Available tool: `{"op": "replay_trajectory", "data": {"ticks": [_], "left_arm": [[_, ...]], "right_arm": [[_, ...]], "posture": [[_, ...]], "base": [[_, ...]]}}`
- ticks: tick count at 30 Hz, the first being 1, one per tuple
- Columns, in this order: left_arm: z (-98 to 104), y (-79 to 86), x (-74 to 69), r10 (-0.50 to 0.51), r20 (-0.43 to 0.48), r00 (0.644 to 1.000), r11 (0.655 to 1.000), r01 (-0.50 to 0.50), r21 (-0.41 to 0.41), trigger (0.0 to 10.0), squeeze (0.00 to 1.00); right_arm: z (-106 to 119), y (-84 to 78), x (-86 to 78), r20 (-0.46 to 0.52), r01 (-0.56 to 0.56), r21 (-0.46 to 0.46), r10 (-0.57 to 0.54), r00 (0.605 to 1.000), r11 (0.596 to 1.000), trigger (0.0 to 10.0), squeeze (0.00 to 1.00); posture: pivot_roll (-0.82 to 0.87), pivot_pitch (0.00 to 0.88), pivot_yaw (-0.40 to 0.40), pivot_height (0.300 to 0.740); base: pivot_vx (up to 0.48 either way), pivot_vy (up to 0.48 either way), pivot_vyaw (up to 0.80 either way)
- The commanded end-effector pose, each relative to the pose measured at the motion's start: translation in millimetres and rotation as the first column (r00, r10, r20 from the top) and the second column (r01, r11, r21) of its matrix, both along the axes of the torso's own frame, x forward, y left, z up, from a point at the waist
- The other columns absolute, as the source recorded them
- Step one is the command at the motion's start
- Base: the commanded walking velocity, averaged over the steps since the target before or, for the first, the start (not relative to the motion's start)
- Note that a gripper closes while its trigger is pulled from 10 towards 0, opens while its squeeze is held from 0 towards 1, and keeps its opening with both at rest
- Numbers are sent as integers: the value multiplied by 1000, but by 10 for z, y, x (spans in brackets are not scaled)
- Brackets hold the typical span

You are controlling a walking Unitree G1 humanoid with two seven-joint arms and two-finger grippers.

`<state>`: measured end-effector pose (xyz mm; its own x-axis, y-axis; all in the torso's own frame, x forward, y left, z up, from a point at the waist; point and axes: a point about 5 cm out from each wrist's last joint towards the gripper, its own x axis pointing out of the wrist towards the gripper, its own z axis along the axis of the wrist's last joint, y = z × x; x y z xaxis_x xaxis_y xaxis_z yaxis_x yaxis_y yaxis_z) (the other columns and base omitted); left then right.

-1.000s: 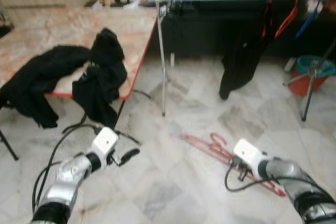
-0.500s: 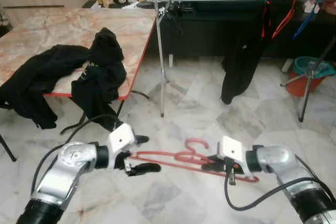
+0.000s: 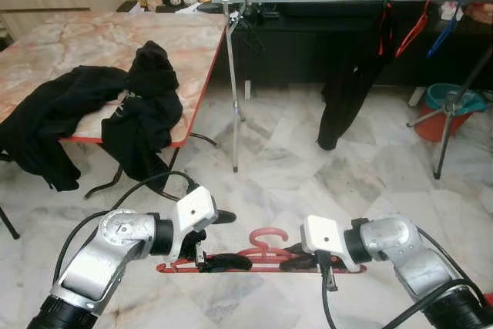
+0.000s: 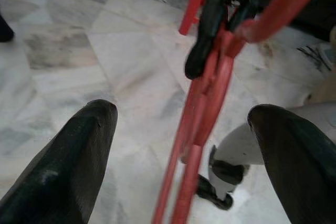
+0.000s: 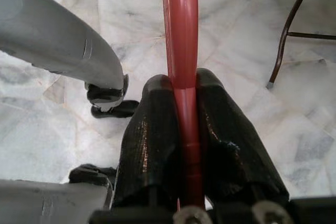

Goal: Hang hanger

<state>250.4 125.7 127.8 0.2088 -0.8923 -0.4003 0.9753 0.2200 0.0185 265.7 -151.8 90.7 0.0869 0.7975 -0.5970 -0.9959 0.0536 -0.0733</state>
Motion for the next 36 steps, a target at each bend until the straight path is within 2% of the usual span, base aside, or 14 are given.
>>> {"op": "replay_trajectory", "data": {"ticks": [1,9,14,15,17,18,36], "left_arm": [[37,-49,-20,-14,12,1000,1000,14,5,10000,0],[27,-83,-9,-9,17,1000,1000,9,15,10000,0],[32,-106,4,-2,19,1000,1000,1,27,10000,0],[33,-113,3,-3,18,1000,1000,2,29,6039,0],[32,-119,4,-4,21,1000,999,3,34,6039,0],[28,-138,6,-3,23,1000,999,3,41,196,0],[5,-109,1,-3,28,1000,996,1,88,0,0]], "right_arm": [[121,103,20,34,-32,36,31,999,999,10000,0],[118,158,43,50,-34,29,33,998,999,10000,0],[184,242,41,58,-39,63,36,998,997,10000,0],[198,255,37,59,-41,66,37,998,997,10000,0],[206,259,35,60,-42,67,38,997,997,10000,0],[224,270,39,63,-39,70,35,997,997,10000,0],[231,258,34,63,-26,67,21,998,997,10000,0]], "posture": [[144,0,-17,740],[147,0,-17,740],[145,0,-15,740],[145,0,-15,740],[144,0,-15,740],[144,0,-14,740],[145,0,-12,740]], "base": [[0,0,0],[0,0,0],[0,0,0],[0,0,0],[0,0,0],[0,0,0],[0,0,0]]}}
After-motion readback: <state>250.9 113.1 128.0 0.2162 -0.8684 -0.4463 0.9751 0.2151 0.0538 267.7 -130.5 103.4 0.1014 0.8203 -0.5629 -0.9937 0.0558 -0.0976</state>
